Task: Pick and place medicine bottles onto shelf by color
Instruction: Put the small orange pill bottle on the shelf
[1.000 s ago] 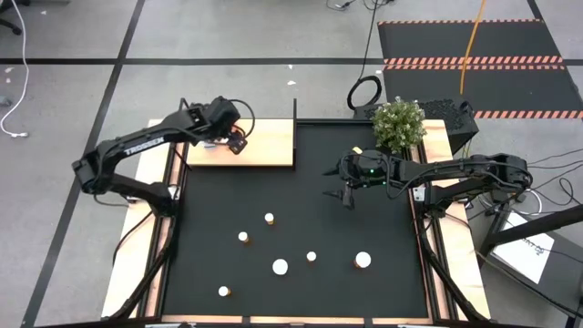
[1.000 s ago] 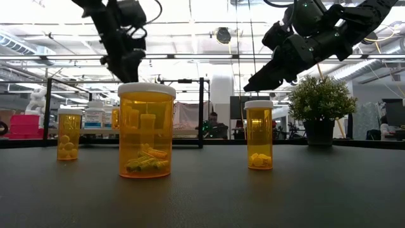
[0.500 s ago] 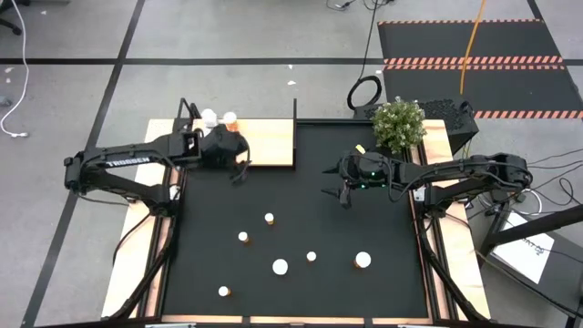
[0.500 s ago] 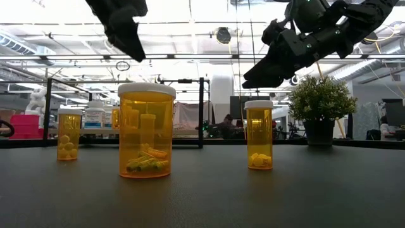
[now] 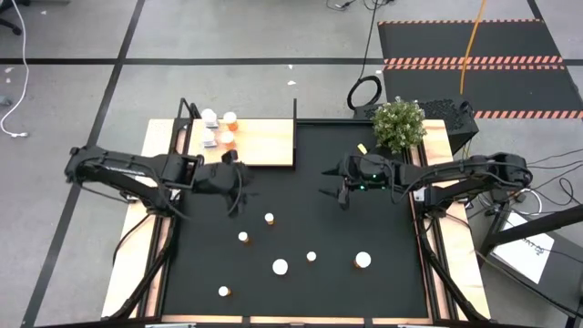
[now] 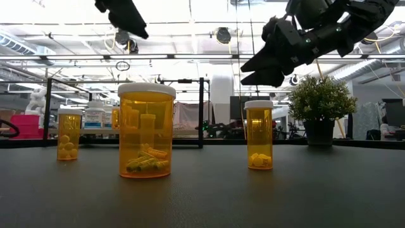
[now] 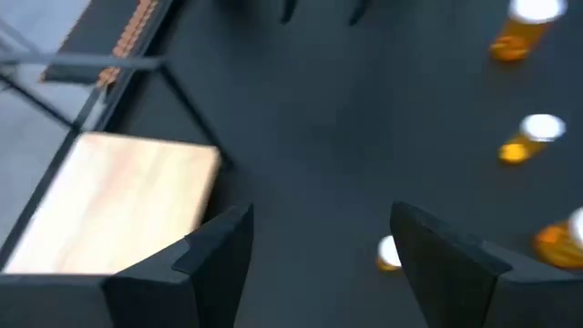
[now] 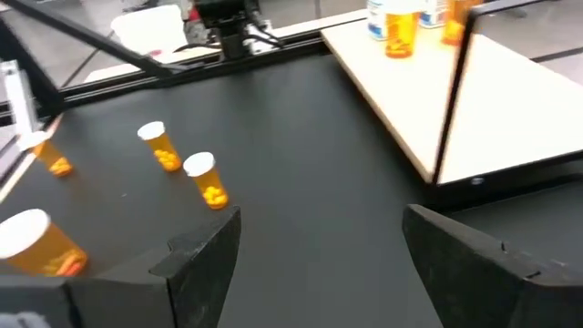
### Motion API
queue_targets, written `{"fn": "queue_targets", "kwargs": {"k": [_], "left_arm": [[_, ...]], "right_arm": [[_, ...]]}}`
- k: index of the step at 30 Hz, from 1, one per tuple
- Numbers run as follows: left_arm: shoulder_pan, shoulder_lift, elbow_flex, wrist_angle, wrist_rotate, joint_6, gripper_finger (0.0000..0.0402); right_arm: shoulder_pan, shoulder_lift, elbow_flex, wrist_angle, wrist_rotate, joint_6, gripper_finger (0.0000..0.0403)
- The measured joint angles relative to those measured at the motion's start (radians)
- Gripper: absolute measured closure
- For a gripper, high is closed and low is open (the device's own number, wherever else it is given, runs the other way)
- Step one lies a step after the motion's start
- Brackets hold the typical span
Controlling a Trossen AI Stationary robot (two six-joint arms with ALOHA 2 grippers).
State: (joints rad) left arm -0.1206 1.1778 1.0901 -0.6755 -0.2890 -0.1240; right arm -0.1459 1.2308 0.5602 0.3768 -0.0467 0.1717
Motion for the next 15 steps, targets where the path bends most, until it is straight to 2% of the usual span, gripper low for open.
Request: {"fn": "queue_targets", "kwargs": {"k": [7, 15], "left_arm": [[-0.122, 0.0, 0.0, 0.049, -0.032, -0.045, 0.0142], [-0.197, 0.056, 0.0, 0.084, -0.037, -0.093, 0.0142]], "right_arm": [[0.084, 0.0, 0.0, 0.001, 0.102, 0.0, 0.0101], [0.123, 0.0, 0.0, 0.025, 0.103, 0.0, 0.0101]]}}
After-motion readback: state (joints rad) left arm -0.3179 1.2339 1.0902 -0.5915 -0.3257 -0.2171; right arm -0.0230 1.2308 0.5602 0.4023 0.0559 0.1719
